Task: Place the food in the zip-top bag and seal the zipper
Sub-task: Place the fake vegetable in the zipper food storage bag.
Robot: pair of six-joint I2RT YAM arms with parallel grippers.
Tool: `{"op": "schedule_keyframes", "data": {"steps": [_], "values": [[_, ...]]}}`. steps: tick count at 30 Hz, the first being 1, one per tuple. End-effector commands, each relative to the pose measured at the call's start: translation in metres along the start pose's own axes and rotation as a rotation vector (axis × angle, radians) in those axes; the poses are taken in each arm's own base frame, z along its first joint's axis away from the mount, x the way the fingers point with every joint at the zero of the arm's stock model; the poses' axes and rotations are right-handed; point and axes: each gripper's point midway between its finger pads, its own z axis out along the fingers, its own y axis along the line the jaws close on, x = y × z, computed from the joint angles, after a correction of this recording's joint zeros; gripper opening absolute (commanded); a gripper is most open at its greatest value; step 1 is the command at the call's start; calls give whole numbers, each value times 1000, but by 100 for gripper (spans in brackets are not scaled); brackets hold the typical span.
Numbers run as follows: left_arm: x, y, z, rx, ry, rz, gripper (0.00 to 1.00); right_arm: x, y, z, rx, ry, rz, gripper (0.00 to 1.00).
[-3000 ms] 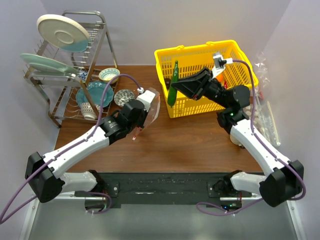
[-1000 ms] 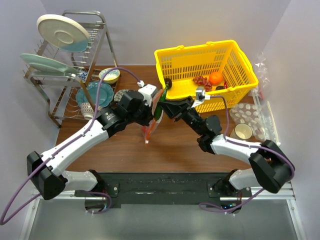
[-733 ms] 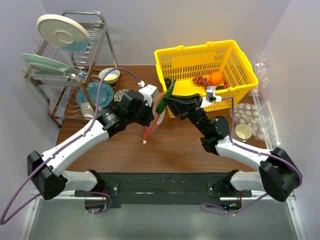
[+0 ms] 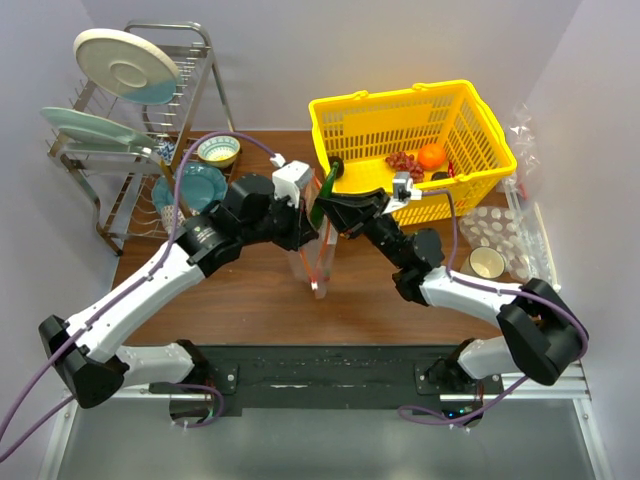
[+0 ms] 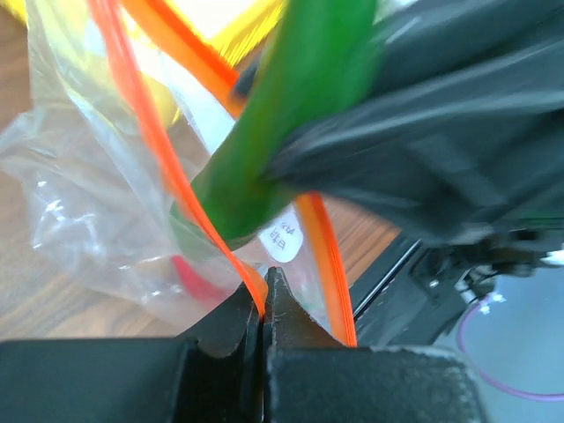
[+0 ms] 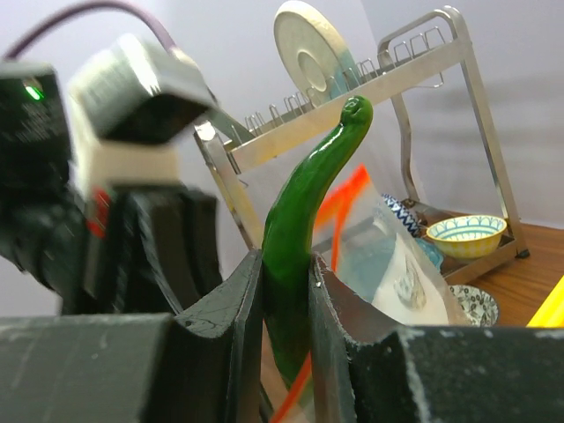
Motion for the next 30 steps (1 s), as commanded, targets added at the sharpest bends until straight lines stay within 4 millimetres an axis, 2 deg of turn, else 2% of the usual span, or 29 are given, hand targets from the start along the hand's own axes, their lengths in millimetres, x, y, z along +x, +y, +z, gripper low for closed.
{"op": "schedule_keyframes", "data": {"steps": [1, 3, 4, 5, 7, 8, 11, 12, 13, 14, 15, 16, 18, 19, 21, 22, 24, 25, 26, 28, 30], "values": [[-40, -29, -28, 87, -119, -2, 0, -53, 40, -7, -165, -235, -100, 0], [-42, -27, -29, 77, -126, -4, 0, -50, 41, -9, -171, -212, -98, 0], [-42, -25, -28, 68, -127, -6, 0, -49, 43, -8, -177, -203, -99, 4], [-43, -23, -27, 52, -132, -6, 0, -46, 44, -8, -184, -182, -99, 10], [-42, -19, -25, 36, -127, -9, 0, -43, 44, -7, -171, -140, -107, 34], [-40, -17, -22, 26, -123, -9, 0, -42, 44, -7, -163, -123, -128, 35], [-35, -7, -16, -11, -113, -8, 0, -40, 43, -6, -116, -25, -162, 35], [-33, -5, -14, -22, -109, -6, 0, -30, 33, -9, -48, 58, -151, 36], [-30, -2, -11, -35, -100, -6, 0, -37, 34, -5, -31, 74, -173, 36], [-29, 3, -11, -55, -102, -2, 0, -35, 30, -5, -3, 113, -178, 36], [-28, 4, -10, -62, -100, -1, 0, -19, 20, -11, 47, 207, -172, 36], [-27, 5, -10, -67, -99, 0, 0, -26, 23, -9, 46, 215, -197, 36], [-28, 7, -10, -78, -103, 3, 0, -17, 18, -15, 78, 281, -197, 36], [-28, 9, -9, -84, -102, 6, 0, -22, 20, -14, 81, 282, -211, 36], [-27, 12, -9, -97, -102, 12, 0, -21, 15, -19, 113, 317, -217, 37], [-28, 14, -8, -113, -103, 15, 0, -29, 15, -18, 137, 304, -235, 37], [-24, 18, -7, -126, -87, 26, 0, -28, 6, -25, 196, 345, -251, 38], [-26, 26, -8, -172, -95, 32, 0, -39, 3, -23, 231, 333, -279, 38], [-24, 31, -9, -195, -87, 50, 0, -36, -5, -31, 284, 373, -285, 39], [-26, 43, -12, -262, -89, 70, 0, -45, -10, -32, 347, 376, -295, 45], [-26, 50, -16, -300, -78, 112, 0, -44, -21, -38, 412, 404, -306, 47]]}}
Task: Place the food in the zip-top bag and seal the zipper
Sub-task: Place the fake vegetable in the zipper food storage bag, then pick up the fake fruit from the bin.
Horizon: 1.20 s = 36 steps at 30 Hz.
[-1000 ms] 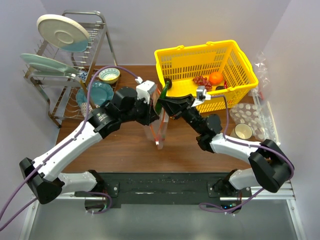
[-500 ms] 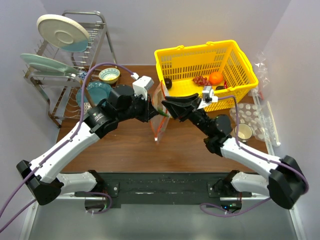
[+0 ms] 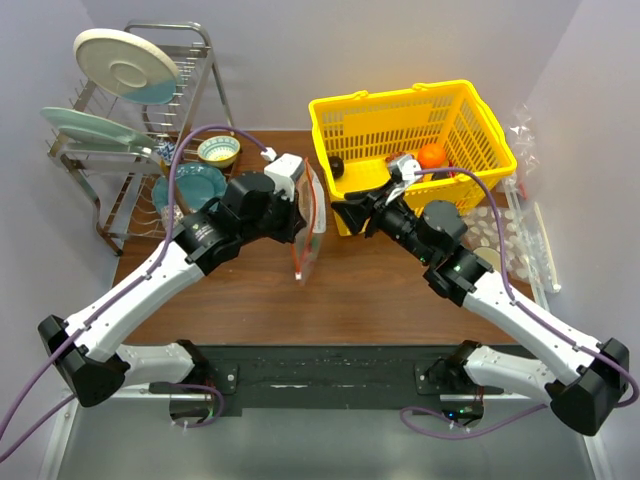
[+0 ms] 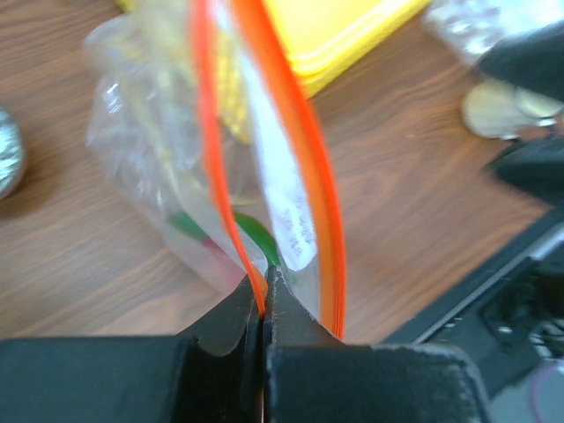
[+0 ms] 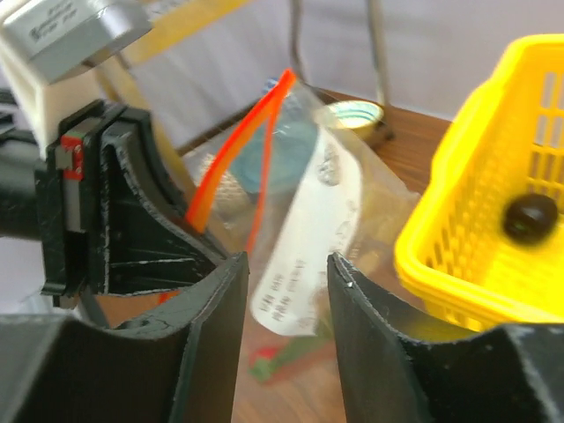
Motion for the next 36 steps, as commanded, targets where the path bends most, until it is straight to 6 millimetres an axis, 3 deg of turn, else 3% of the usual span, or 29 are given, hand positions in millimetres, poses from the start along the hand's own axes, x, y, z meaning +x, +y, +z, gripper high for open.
{"op": "schedule_keyframes", "data": {"steps": [1, 3, 7, 8, 9, 15, 19, 22, 23, 29, 36], "values": [[-9, 28, -4, -142, -22, 104, 0, -18, -22, -12, 164, 37, -57, 51], [-9, 35, -4, -172, -24, 141, 0, -13, -30, -15, 210, 66, -59, 56], [-7, 44, 1, -208, -51, 190, 0, -15, -35, -16, 264, 88, -9, 83], [-11, 45, 4, -204, -71, 205, 0, -14, -37, -17, 278, 93, 0, 95], [-7, 46, 7, -206, -66, 214, 0, -15, -39, -17, 293, 89, 4, 99], [-3, 51, 15, -217, -82, 259, 0, -35, -49, -26, 364, 36, -31, 99], [-2, 56, 18, -224, -105, 253, 0, -45, -47, -27, 332, 15, -143, 99], [-2, 66, 22, -209, -108, 233, 0, -52, -60, -28, 411, -11, -147, 99], [-2, 68, 22, -202, -107, 222, 0, -49, -69, -26, 456, -5, -151, 99], [0, 81, 20, -202, -111, 190, 0, -46, -77, -10, 518, 69, -134, 99], [2, 94, 14, -239, -129, 175, 0, -52, -68, 6, 485, 92, -84, 99]]}}
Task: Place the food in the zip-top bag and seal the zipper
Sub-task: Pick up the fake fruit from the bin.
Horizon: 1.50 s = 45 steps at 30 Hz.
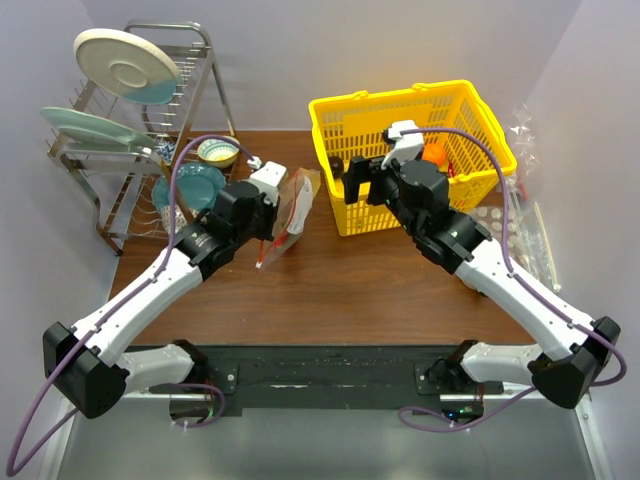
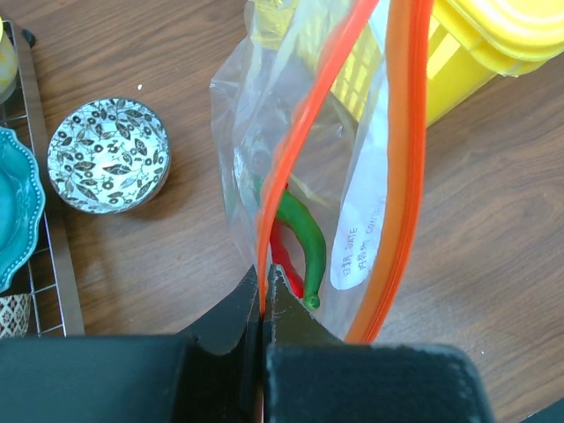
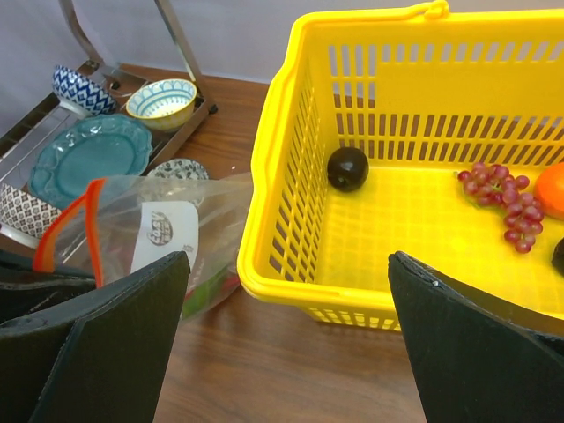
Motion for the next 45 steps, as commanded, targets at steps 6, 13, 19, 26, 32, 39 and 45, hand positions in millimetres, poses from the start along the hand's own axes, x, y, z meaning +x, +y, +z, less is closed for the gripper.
{"op": "schedule_keyframes", "data": {"steps": [6, 13, 19, 26, 32, 39, 45], "values": [[-13, 6, -4, -8, -77, -12, 0, -27, 13, -15, -52, 17, 51, 99], [-6, 4, 0, 0, -47, -15, 0, -27, 7, -34, -57, 10, 76, 99], [-3, 0, 4, 19, -36, -16, 0, -9, 34, -40, -276, 44, 22, 99], [-4, -4, 3, 38, -39, -21, 0, -14, 2, 1, -343, 131, 85, 99], [-3, -2, 3, 31, -40, -21, 0, -21, -40, 37, -153, 148, 136, 99], [0, 1, 4, 10, -36, -17, 0, -62, -108, 55, 165, 21, 148, 99], [3, 2, 9, 4, -18, -13, 0, -51, -148, 99, 197, 196, 166, 94]]}}
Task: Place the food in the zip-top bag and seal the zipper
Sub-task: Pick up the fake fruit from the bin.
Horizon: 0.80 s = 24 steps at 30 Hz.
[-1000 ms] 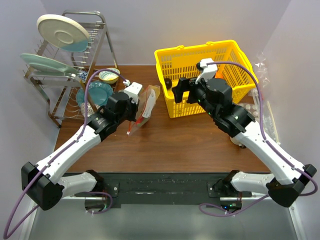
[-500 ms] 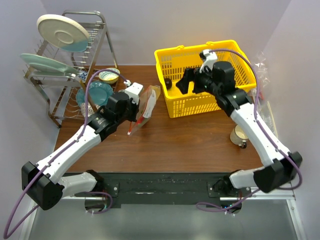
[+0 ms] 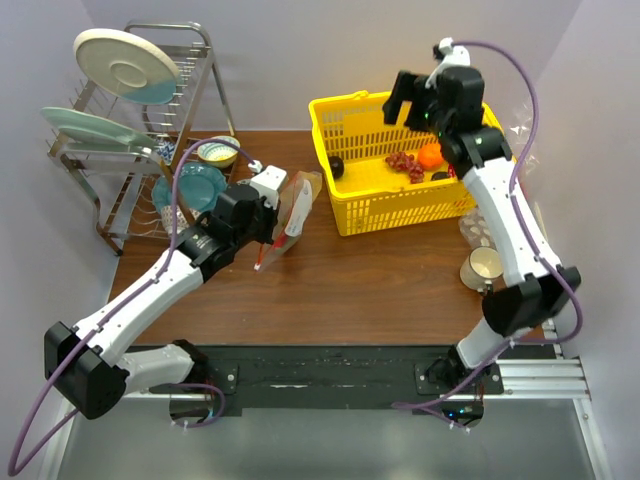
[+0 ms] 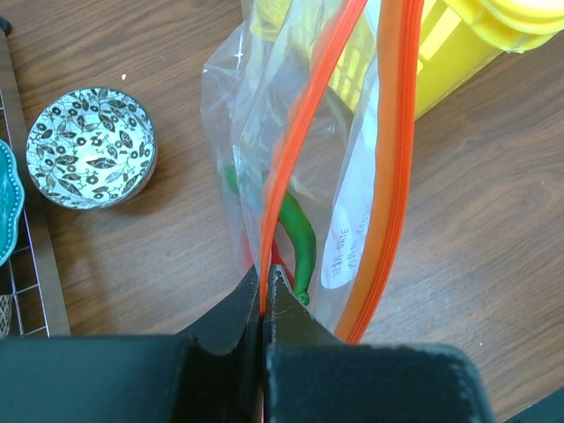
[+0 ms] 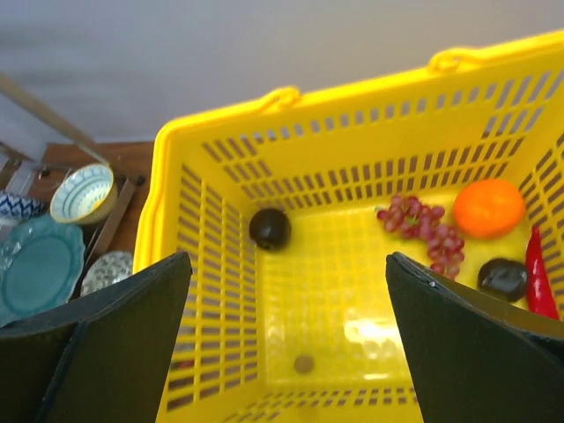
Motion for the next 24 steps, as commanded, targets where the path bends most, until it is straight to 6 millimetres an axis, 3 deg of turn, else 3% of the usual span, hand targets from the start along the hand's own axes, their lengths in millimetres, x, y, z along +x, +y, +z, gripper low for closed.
{"op": "schedule_keyframes", "data": {"steps": [1, 5, 9, 10, 13, 15, 19, 24], "values": [[-8, 4, 5, -18, -36, -8, 0, 9, -43, 26, 49, 123, 33, 94], [-6, 3, 7, -13, -34, -5, 0, 17, -72, 53, 101, 156, 55, 95], [-4, 3, 9, -13, -23, 0, 0, 42, -103, 81, 207, 216, 38, 99], [-6, 4, 7, -14, -29, -1, 0, 58, -112, 91, 233, 257, 34, 99], [-7, 5, 4, -20, -49, -3, 0, 80, -132, 111, 274, 295, 12, 99], [-8, 6, 4, -22, -54, -3, 0, 86, -139, 122, 280, 293, -18, 99], [-5, 5, 7, -22, -41, 1, 0, 121, -154, 151, 295, 338, -60, 99], [-1, 6, 10, -25, -29, 5, 0, 138, -167, 174, 330, 343, -73, 99]]}}
